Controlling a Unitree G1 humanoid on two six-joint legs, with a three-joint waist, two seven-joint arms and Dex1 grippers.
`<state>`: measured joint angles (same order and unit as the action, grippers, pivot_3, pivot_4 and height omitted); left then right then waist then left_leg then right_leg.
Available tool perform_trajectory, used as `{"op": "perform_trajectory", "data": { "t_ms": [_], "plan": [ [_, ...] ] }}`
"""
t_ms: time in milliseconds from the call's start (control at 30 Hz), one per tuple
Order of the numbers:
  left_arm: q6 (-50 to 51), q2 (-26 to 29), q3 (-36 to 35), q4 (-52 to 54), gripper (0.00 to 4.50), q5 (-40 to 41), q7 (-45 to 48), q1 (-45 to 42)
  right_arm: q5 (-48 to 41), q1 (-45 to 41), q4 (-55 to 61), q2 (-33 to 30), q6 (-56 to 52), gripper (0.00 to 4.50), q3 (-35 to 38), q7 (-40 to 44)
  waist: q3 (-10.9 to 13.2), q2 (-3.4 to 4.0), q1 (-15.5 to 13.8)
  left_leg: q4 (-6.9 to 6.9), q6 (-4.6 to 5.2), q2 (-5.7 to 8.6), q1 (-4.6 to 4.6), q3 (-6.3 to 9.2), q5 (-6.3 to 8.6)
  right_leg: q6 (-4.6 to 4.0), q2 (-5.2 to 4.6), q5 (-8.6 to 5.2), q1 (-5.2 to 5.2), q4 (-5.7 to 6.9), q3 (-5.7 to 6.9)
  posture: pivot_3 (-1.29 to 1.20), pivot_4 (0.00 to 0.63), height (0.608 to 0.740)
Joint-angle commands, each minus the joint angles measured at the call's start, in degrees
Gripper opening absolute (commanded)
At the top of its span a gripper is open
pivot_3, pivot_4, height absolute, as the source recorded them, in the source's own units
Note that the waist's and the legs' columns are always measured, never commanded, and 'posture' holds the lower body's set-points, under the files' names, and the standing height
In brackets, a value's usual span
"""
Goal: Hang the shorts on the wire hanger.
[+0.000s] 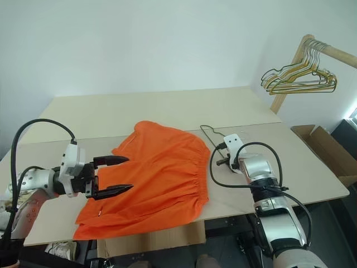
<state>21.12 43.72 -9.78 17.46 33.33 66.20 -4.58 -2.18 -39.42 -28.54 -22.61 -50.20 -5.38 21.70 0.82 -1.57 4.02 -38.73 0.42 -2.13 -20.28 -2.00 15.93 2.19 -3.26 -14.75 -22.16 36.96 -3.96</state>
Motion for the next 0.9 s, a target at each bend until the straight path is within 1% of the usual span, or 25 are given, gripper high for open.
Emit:
{"op": "perform_trajectory", "data": {
  "t_ms": [33, 133, 233, 367, 433, 467, 500, 567, 633, 767, 900],
  "plan": [
    [0.46, -2.81, 0.08, -0.32, 4.50, 0.87, -4.39, -3.55, -0.91, 1.92, 0.99, 1.72, 3.46, 0.01, 4.80, -4.35, -0.01, -0.03, -0.01, -0.01, 0.00, 0.00, 0.00, 0.00, 0.00, 0.00, 0.00, 0.00, 0.01, 0.01, 0.00, -0.01, 0.000, 0.740],
    [8.70, -5.09, -0.23, -0.21, 4.50, 4.17, -10.91, -7.14, -2.53, 2.74, 8.47, 1.98, 5.13, 0.01, 7.98, -4.54, 0.07, 0.05, -0.01, -0.03, 0.00, 0.03, -0.05, 0.02, 0.00, 0.01, -0.02, 0.01, -0.02, 0.03, -0.03, -0.01, 0.000, 0.740],
    [16.13, -10.80, -2.57, -0.65, 4.50, 12.25, -18.54, -11.13, -5.17, 3.60, 17.46, 1.58, 2.94, 0.01, 10.41, -3.33, 0.22, 0.28, -0.02, -0.03, 0.00, 0.06, -0.24, 0.17, 0.00, 0.05, -0.05, 0.01, -0.19, 0.04, -0.04, -0.02, 0.000, 0.740],
    [23.41, -18.13, -5.85, -3.14, 4.50, 22.07, -28.08, -15.46, -6.80, 5.93, 29.42, -0.32, 0.99, 0.01, 9.22, -0.58, 0.21, 0.31, 0.15, -0.08, 0.00, 0.08, -0.75, 0.53, 0.00, 0.13, -0.06, 0.04, -0.66, 0.06, -0.05, -0.03, 0.000, 0.740],
    [24.99, -20.93, -7.17, -4.50, 4.50, 25.24, -31.99, -16.91, -7.62, 7.47, 34.96, -0.81, 1.90, 0.01, 8.55, 0.53, 0.21, 0.30, 0.11, -0.09, 0.00, 0.10, -0.96, 0.55, 0.00, 0.13, -0.08, 0.05, -0.92, 0.12, -0.06, -0.03, 0.000, 0.740],
    [25.68, -22.23, -7.92, -5.43, 4.50, 26.86, -34.01, -17.75, -7.86, 8.51, 37.72, -0.83, 3.45, 0.01, 8.18, 1.09, 0.21, 0.30, 0.03, -0.08, 0.00, 0.09, -0.98, 0.56, 0.00, 0.13, -0.08, 0.05, -0.95, 0.12, -0.06, -0.03, 0.000, 0.740],
    [26.41, -23.45, -8.69, -6.68, 4.50, 28.67, -35.93, -18.78, -7.64, 10.17, 40.56, -0.64, 7.76, 0.01, 7.57, 1.79, 0.21, 0.30, -0.03, -0.08, 0.00, 0.10, -0.99, 0.59, 0.00, 0.13, -0.08, 0.05, -0.96, 0.11, -0.04, -0.03, 0.000, 0.740],
    [27.35, -25.19, -9.98, -8.92, 4.50, 31.58, -38.60, -20.84, -6.10, 14.27, 44.58, 1.00, 22.59, 0.01, 6.16, 2.63, 0.22, 0.29, -0.06, -0.10, 0.00, 0.12, -1.02, 0.60, 0.00, 0.13, -0.09, 0.05, -0.95, 0.11, -0.02, -0.04, 0.000, 0.740],
    [27.60, -25.94, -11.07, -10.81, 4.50, 33.79, -39.80, -23.44, -5.97, 16.84, 47.04, 2.73, 29.21, 0.01, 4.44, 3.31, 0.22, 0.28, -0.02, -0.13, 0.00, 0.16, -1.02, 0.59, 0.00, 0.14, -0.10, 0.05, -0.95, 0.12, -0.02, -0.04, 0.000, 0.740],
    [27.59, -27.55, -13.71, -14.45, 4.50, 39.65, -42.43, -29.21, -5.42, 18.19, 49.47, 6.26, 36.37, 0.01, 0.95, 3.36, 0.23, 0.27, 0.10, -0.20, -0.06, 0.20, -0.99, 0.56, -0.04, 0.22, -0.10, 0.12, -0.90, 0.11, -0.08, -0.03, 0.000, 0.740],
    [26.50, -28.51, -13.64, -15.00, 4.50, 40.60, -42.70, -31.54, -3.48, 18.31, 51.24, 7.66, 38.55, 0.01, -3.05, 3.16, 0.22, 0.28, 0.01, -0.19, -0.07, 0.22, -0.96, 0.57, -0.05, 0.22, -0.10, 0.12, -0.88, 0.08, -0.07, -0.03, 0.000, 0.740]
  ]
}}
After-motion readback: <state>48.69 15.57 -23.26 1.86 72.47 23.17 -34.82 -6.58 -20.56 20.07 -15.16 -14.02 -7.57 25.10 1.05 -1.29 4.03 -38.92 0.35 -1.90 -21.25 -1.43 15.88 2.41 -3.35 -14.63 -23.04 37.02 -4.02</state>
